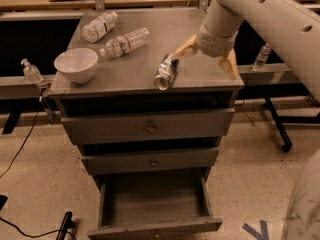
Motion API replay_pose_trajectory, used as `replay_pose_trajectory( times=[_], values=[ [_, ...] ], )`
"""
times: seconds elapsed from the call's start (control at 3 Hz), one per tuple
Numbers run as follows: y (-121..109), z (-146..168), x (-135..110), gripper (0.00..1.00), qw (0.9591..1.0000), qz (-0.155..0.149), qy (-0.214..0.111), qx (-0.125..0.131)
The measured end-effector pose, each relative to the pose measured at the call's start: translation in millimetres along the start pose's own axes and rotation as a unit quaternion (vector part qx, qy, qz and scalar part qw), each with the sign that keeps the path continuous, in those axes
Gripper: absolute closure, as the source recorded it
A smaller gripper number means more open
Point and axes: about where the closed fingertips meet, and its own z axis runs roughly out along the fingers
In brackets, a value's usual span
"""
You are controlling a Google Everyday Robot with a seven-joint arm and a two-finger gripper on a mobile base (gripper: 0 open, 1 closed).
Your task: Place redbull can into bottom drawer
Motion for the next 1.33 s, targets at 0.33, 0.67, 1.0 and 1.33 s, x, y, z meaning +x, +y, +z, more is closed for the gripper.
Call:
replay_pose_trajectory(
  times=[0.33,0.67,1.0,1.33],
  values=[
    [-15,31,-15,0.00,0.9987,-0.046,-0.022,0.003],
    [-15,31,-14,0.00,0.9987,-0.045,-0.022,0.003],
    [-11,19,-8,0.00,0.9994,-0.032,-0.012,0.005],
    [-10,7,-3,0.00,0.9997,-0.019,-0.006,0.012]
  ],
)
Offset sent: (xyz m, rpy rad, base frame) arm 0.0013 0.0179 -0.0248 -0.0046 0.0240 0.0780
